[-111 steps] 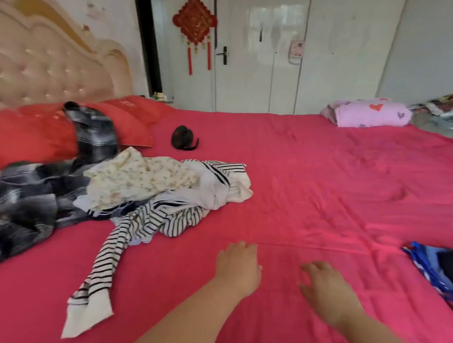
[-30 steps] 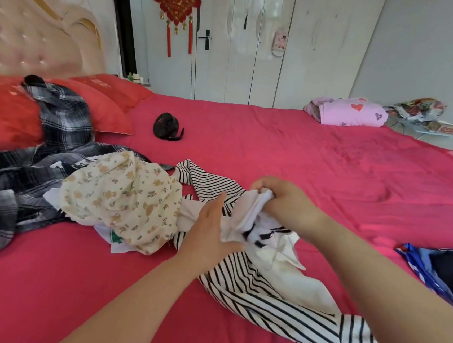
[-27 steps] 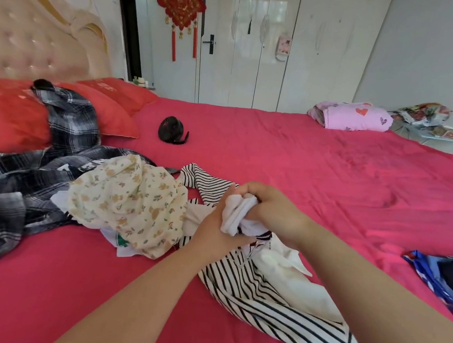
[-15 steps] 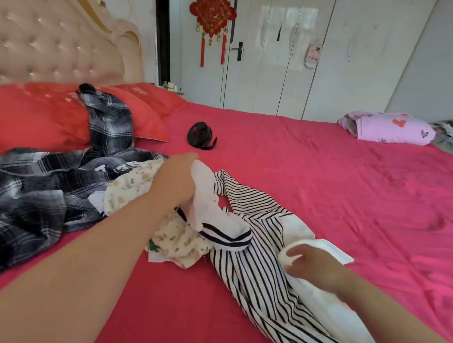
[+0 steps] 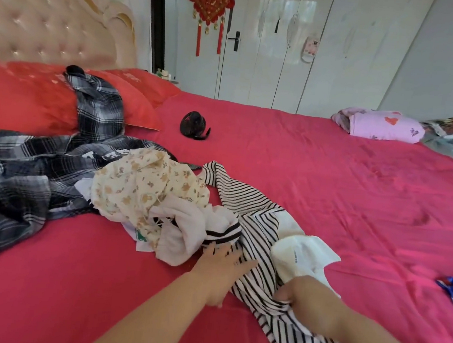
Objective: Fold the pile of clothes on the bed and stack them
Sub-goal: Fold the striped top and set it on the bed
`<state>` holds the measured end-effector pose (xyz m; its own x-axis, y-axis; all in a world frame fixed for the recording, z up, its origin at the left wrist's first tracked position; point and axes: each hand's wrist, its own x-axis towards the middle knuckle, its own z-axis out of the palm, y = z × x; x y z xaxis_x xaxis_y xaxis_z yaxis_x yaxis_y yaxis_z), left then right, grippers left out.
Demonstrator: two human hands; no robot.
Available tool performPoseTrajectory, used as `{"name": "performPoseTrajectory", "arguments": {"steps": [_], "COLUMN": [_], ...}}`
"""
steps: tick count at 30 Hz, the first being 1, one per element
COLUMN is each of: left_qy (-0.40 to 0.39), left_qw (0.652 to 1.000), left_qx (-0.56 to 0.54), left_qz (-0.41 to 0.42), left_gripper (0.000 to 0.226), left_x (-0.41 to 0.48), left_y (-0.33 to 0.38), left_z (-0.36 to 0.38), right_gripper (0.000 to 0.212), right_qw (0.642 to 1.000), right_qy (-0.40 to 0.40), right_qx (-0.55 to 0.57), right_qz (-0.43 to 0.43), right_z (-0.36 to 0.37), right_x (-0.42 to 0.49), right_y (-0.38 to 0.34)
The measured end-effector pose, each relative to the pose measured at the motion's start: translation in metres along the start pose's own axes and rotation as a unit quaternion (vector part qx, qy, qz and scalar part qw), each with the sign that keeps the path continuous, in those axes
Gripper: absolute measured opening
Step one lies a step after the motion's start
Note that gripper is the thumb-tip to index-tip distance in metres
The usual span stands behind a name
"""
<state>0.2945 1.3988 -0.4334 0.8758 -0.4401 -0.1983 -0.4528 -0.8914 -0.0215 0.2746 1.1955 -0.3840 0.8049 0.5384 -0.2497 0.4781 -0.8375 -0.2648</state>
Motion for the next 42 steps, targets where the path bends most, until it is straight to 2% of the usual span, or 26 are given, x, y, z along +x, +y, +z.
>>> {"name": "performPoseTrajectory", "arguments": {"steps": [1,2,4,6,10,12,13,15,17,23,24,27,29,30,31,33,34,36,38,40,42], "left_qy": [0.026,0.047,0.066,0.045,-0.047,-0.075,-0.077,-0.053,-0.023,0.049,0.068,0.131,0.126,0.103,0.07,0.008,-0.006,0.005,0.039,0.05,0.04], "left_qw": [1.0,0.999,0.997,0.997,0.995,0.993,0.994,0.996,0.997,0.991,0.988,0.982,0.984,0.988,0.992,0.996,0.997,0.998,0.997,0.996,0.996], "left_qx": [0.004,0.01,0.028,0.057,0.083,0.074,0.065,0.059,0.062,0.01,0.003,-0.015,-0.036,-0.051,-0.062,-0.058,-0.044,-0.007,-0.001,-0.007,-0.008], "left_qz": [-0.006,-0.008,-0.004,-0.006,-0.037,-0.049,-0.051,-0.043,-0.039,-0.122,-0.137,-0.138,-0.117,-0.102,-0.087,-0.071,-0.068,-0.064,-0.069,-0.076,-0.078], "left_gripper": [0.097,0.089,0.081,0.076,0.074,0.075,0.07,0.041,0.015,0.03,0.029,0.016,0.024,0.031,0.038,0.059,0.071,0.081,0.081,0.08,0.078], "left_x": [0.002,0.004,0.01,0.016,0.026,0.03,0.031,0.033,0.03,0.009,0.004,-0.011,-0.018,-0.021,-0.024,-0.029,-0.03,-0.031,-0.031,-0.03,-0.026], "left_y": [0.0,-0.001,-0.001,-0.001,-0.008,-0.013,-0.014,-0.014,-0.012,-0.01,-0.011,-0.017,-0.019,-0.019,-0.019,-0.018,-0.018,-0.02,-0.024,-0.027,-0.029], "left_z": [-0.002,-0.005,-0.011,-0.015,-0.015,-0.012,-0.011,-0.012,-0.013,-0.002,-0.006,-0.02,-0.025,-0.026,-0.024,-0.016,-0.011,-0.002,0.004,0.01,0.016], "right_gripper": [0.035,0.023,0.046,0.056,0.045,0.046,0.048,0.053,0.056,0.046,0.045,0.043,0.048,0.047,0.047,0.048,0.049,0.053,0.053,0.048,0.049], "right_qw": [1.0,0.999,0.996,0.988,0.97,0.975,0.984,0.991,0.988,0.983,0.98,0.956,0.934,0.934,0.945,0.975,0.977,0.978,0.976,0.974,0.972], "right_qy": [-0.021,-0.049,-0.078,-0.084,0.014,0.034,0.016,-0.037,-0.044,0.029,0.068,0.256,0.33,0.33,0.292,0.127,0.09,0.124,0.176,0.207,0.212], "right_qx": [0.01,0.005,-0.041,-0.091,-0.139,-0.118,-0.089,-0.013,0.013,-0.098,-0.108,-0.11,-0.11,-0.11,-0.119,-0.122,-0.105,-0.038,0.034,0.037,0.006], "right_qz": [-0.002,-0.001,0.022,0.089,0.197,0.183,0.155,0.129,0.145,0.151,0.153,0.096,0.077,0.081,0.09,0.137,0.16,0.166,0.123,0.084,0.102], "right_z": [-0.01,-0.019,-0.031,-0.033,-0.015,-0.005,-0.003,-0.003,-0.003,-0.01,-0.024,-0.075,-0.092,-0.093,-0.089,-0.066,-0.051,-0.024,-0.001,0.02,0.039], "right_x": [-0.008,-0.016,-0.035,-0.046,-0.046,-0.043,-0.042,-0.045,-0.049,-0.042,-0.041,-0.048,-0.058,-0.062,-0.064,-0.063,-0.063,-0.06,-0.05,-0.035,-0.017], "right_y": [0.006,0.013,0.031,0.049,0.059,0.065,0.069,0.076,0.086,0.088,0.086,0.088,0.09,0.093,0.096,0.101,0.101,0.091,0.073,0.054,0.037]}}
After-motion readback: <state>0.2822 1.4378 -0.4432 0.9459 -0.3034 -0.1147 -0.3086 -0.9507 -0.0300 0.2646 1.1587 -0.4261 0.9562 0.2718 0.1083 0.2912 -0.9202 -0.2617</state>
